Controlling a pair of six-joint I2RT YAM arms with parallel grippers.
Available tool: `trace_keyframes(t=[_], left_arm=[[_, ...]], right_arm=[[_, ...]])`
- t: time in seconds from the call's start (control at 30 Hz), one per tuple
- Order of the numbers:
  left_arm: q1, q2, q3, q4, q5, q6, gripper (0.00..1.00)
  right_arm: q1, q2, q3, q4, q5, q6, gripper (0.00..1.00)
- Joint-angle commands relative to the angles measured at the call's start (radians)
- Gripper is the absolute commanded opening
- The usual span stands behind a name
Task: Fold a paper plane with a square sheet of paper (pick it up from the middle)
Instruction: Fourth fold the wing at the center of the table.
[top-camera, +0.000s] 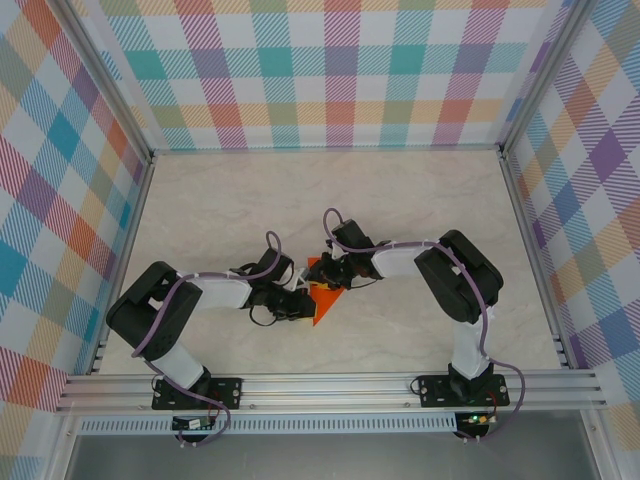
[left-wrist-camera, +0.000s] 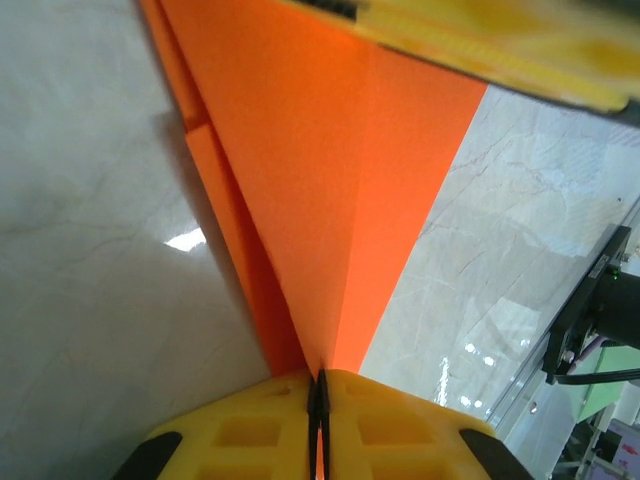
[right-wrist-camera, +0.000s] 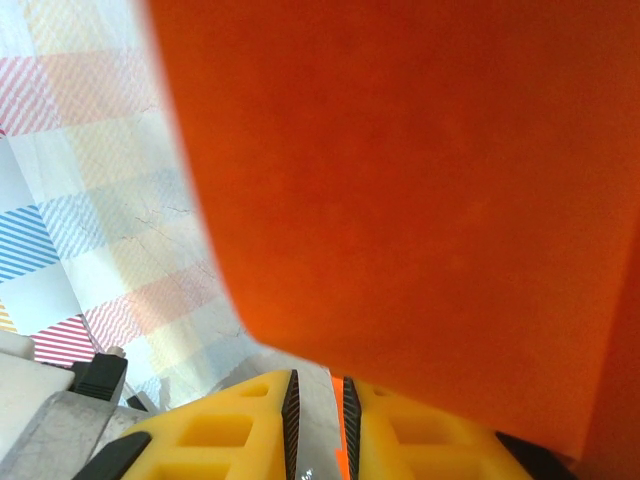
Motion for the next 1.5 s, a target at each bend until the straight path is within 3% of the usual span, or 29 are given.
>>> trace_keyframes(t=[0.0, 0.3, 0.57, 0.77, 0.97, 1.13, 1.33, 1.4, 1.47], left_arm=[[-0.022, -0.008, -0.012, -0.133, 0.037, 0.022, 0.12], [-0.027, 0.006, -0.004, -0.153, 0.011, 0.027, 0.12], [-0.032, 0.056, 0.028, -0.232, -0.028, 0.060, 0.00], [-0.039, 0.034, 0.028, -0.254, -0.065, 0.063, 0.01], [-0.045, 0.013, 0.035, -0.287, -0.070, 0.058, 0.09], [-0.054, 0.042, 0.049, -0.301, -0.083, 0.063, 0.09], [-0.069, 0.046, 0.040, -0.333, -0.101, 0.065, 0.03], [-0.074, 0.037, 0.036, -0.336, -0.108, 0.058, 0.10], [-0.077, 0.028, 0.034, -0.335, -0.115, 0.057, 0.11]], right_arm=[[0.000, 0.046, -0.042, -0.102, 0.064, -0.007, 0.22], [0.000, 0.047, -0.039, -0.104, 0.063, -0.006, 0.22], [0.000, 0.049, -0.046, -0.110, 0.071, -0.003, 0.22], [0.000, 0.050, -0.050, -0.120, 0.078, -0.003, 0.23], [0.000, 0.053, -0.049, -0.123, 0.077, -0.001, 0.23], [0.000, 0.055, -0.047, -0.122, 0.078, 0.002, 0.23], [0.000, 0.056, -0.050, -0.124, 0.081, 0.004, 0.23], [0.000, 0.058, -0.052, -0.124, 0.081, 0.006, 0.23], [0.000, 0.060, -0.053, -0.123, 0.081, 0.008, 0.23]])
